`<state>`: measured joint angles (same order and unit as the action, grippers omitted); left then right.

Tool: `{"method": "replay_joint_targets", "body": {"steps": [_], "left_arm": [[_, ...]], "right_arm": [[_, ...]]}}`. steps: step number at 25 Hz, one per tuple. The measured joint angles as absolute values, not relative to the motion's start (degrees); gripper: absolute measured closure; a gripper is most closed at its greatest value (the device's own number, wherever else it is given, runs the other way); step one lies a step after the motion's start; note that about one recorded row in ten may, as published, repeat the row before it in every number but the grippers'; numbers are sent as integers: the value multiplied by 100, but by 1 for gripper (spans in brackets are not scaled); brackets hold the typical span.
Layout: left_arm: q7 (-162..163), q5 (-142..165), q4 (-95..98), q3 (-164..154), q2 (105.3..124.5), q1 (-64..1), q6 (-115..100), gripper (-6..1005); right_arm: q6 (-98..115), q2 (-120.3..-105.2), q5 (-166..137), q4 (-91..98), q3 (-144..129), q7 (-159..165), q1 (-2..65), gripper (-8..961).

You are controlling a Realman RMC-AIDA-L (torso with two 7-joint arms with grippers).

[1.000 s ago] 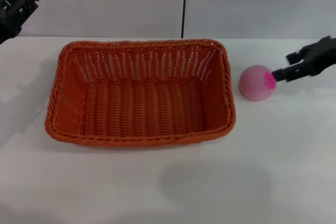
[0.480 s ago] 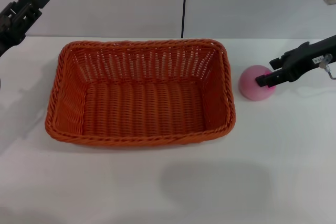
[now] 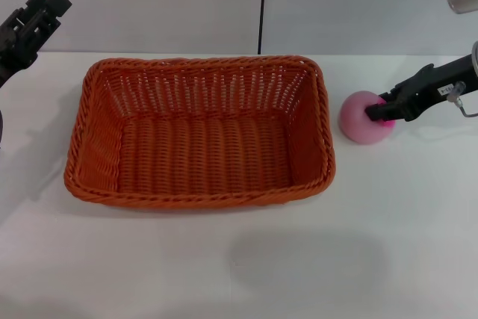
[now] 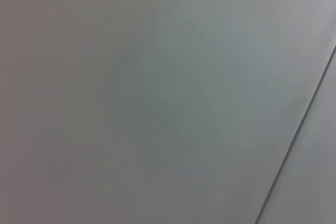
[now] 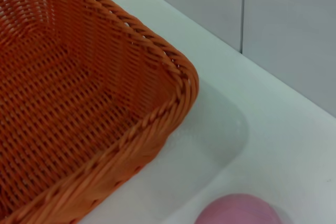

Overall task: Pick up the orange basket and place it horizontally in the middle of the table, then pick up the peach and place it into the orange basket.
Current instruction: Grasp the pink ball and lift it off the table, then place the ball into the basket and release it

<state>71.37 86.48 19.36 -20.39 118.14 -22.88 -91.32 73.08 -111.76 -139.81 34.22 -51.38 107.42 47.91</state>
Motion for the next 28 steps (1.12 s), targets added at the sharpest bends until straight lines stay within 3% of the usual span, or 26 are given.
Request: {"method": "replay_joint_targets", "body": {"steps": [1,15,28], "left_arm": [[7136,8648,1930,-2039,11813,-2294,-9132,430],[7170,8643,1924,-2008,11803,-2248,-9249,430],[7184,8639,1925,-2033,11803,-2200,-9304,430]], "right_arm": [[7338,-11176,-13971,3450,-5132,10741,4776,624],[8837,-11178,-11975,5551,-4624,10919,4036,772],[8810,-11317,-11771,4757,-5342,10655,4655,848]]}}
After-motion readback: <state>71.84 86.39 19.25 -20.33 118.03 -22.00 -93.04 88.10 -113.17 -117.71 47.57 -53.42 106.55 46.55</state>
